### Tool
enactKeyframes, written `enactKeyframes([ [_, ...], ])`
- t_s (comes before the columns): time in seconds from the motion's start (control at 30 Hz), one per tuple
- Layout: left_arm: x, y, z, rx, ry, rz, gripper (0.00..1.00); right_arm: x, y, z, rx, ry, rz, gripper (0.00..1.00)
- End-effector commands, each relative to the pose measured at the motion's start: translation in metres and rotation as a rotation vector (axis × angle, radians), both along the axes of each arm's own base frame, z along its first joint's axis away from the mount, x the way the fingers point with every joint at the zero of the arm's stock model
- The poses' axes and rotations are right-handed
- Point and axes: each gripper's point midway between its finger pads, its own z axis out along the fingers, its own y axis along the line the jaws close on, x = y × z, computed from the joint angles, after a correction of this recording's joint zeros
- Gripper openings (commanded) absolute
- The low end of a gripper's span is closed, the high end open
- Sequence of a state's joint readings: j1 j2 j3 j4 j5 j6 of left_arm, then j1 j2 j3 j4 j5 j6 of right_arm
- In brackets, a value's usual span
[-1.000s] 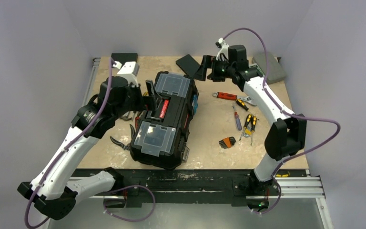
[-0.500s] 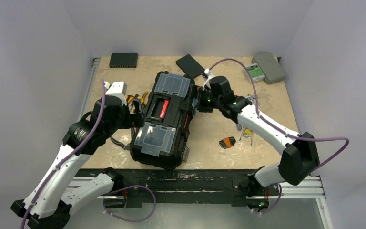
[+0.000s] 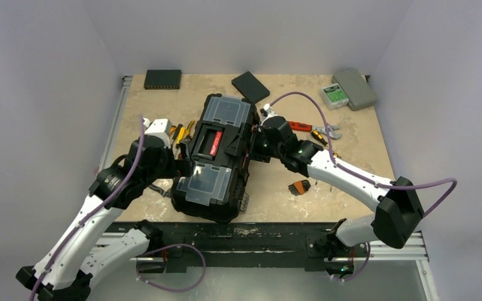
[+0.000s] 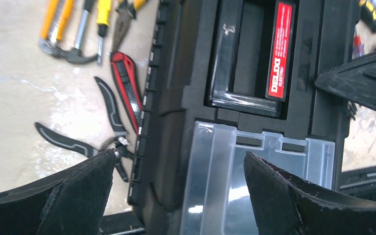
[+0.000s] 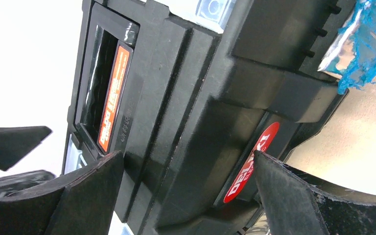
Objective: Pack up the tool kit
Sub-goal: Move the toolbox to the center of the board.
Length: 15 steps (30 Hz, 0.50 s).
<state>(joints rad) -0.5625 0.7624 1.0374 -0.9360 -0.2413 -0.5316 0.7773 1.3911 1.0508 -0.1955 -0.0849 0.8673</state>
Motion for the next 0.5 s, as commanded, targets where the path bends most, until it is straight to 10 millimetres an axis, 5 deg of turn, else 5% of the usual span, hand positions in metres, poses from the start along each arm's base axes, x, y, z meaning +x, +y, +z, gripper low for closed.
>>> enactKeyframes([
  [0.0,0.01,-0.03,-0.009,-0.074,0.059,-0.067,1.0,0.002,-0.014,-0.012,-0.035,0.025,-0.086,0.99],
  [0.17,0.018,-0.045,-0.03,-0.098,0.13,-0.094,1.0,0.006,-0.019,-0.023,-0.094,0.063,-0.125,0.99],
  [0.47,0.043,-0.082,-0.049,-0.156,0.176,-0.178,0.81,0.025,-0.028,-0.041,-0.142,0.12,-0.153,0.92],
])
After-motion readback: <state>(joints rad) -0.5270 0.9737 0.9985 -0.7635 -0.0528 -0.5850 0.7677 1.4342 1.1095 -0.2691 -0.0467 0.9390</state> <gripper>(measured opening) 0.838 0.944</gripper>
